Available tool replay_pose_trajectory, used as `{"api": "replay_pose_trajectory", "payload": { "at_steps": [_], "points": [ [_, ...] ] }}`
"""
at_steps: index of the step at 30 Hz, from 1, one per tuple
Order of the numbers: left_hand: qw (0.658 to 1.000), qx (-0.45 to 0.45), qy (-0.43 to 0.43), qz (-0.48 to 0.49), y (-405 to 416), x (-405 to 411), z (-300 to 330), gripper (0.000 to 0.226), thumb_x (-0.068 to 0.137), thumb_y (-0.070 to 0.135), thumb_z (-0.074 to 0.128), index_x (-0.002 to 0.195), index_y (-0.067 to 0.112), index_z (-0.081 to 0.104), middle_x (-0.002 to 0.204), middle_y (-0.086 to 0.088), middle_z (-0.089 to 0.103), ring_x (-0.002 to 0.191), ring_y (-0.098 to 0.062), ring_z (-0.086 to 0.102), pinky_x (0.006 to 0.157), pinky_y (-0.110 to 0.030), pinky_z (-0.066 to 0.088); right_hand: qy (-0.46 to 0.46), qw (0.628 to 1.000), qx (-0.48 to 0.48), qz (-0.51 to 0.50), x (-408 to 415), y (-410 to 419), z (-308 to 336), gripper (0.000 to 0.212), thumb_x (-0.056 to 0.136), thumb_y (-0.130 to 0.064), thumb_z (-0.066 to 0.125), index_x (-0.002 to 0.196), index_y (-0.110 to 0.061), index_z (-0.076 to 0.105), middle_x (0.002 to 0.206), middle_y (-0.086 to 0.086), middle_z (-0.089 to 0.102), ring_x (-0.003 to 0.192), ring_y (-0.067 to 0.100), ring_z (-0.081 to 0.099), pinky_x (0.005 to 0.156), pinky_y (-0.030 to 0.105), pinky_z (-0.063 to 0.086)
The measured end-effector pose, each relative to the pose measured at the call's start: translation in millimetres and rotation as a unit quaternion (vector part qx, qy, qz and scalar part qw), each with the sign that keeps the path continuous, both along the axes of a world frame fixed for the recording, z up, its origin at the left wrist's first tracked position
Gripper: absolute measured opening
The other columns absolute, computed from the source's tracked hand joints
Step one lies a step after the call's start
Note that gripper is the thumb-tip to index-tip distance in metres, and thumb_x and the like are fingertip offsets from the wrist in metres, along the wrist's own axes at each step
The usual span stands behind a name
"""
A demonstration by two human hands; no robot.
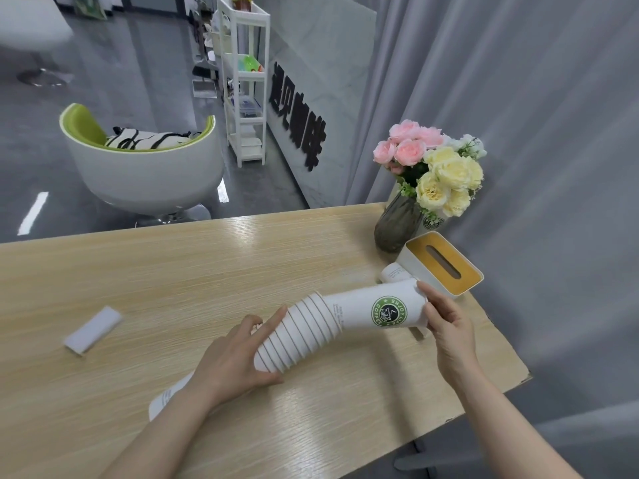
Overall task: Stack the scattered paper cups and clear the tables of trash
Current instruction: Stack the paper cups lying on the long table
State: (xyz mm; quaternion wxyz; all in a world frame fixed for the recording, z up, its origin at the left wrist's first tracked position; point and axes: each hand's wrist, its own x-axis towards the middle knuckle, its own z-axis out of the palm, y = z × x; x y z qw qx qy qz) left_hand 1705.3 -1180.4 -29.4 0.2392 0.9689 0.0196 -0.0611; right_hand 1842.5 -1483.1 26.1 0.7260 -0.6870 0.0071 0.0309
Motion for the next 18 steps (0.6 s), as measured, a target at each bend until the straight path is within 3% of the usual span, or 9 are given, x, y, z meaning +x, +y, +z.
{"api": "replay_pose_trajectory", "payload": {
  "at_steps": [4, 7, 14, 18],
  "points": [
    [1.0, 0.007, -0.004, -0.004, -2, -1, 2, 0.112, 0.068, 0.074, 0.061, 0.134, 0.058, -0.028, 0.14, 0.01, 0.027, 0.107, -0.008, 0.046, 0.07, -0.018, 0.037, 0.002, 0.999, -0.02, 0.045, 3, 8, -2, 0.028, 0.092, 0.001, 0.052, 0.108, -0.014, 0.069, 0.117, -0.002, 0.066, 0.105, 0.017, 0.058, 0.079, 0.027, 0.048],
    [1.0, 0.018, -0.008, -0.009, -5, 0, 2, 0.111, 0.069, 0.075, 0.059, 0.134, 0.057, -0.029, 0.141, 0.01, 0.027, 0.109, -0.007, 0.045, 0.071, -0.017, 0.035, 0.0, 0.997, -0.025, 0.077, 0, 19, -3, 0.03, 0.092, 0.003, 0.05, 0.108, -0.014, 0.069, 0.115, -0.009, 0.068, 0.111, 0.014, 0.057, 0.09, 0.028, 0.046],
    [0.999, 0.027, -0.014, -0.01, -9, 1, 3, 0.11, 0.071, 0.074, 0.058, 0.135, 0.054, -0.029, 0.143, 0.009, 0.027, 0.115, -0.008, 0.044, 0.076, -0.019, 0.039, -0.014, 0.987, -0.028, 0.157, -12, 42, -7, 0.034, 0.09, 0.008, 0.05, 0.108, -0.015, 0.068, 0.118, -0.009, 0.067, 0.11, -0.003, 0.058, 0.083, 0.009, 0.045],
    [0.999, 0.024, -0.017, -0.013, -13, 2, 4, 0.11, 0.071, 0.073, 0.058, 0.134, 0.055, -0.03, 0.143, 0.009, 0.026, 0.115, -0.008, 0.044, 0.079, -0.02, 0.04, -0.01, 0.981, -0.027, 0.192, -19, 50, -9, 0.031, 0.09, 0.007, 0.051, 0.112, -0.009, 0.066, 0.115, -0.006, 0.067, 0.105, -0.004, 0.06, 0.082, 0.01, 0.045]
  ]
}}
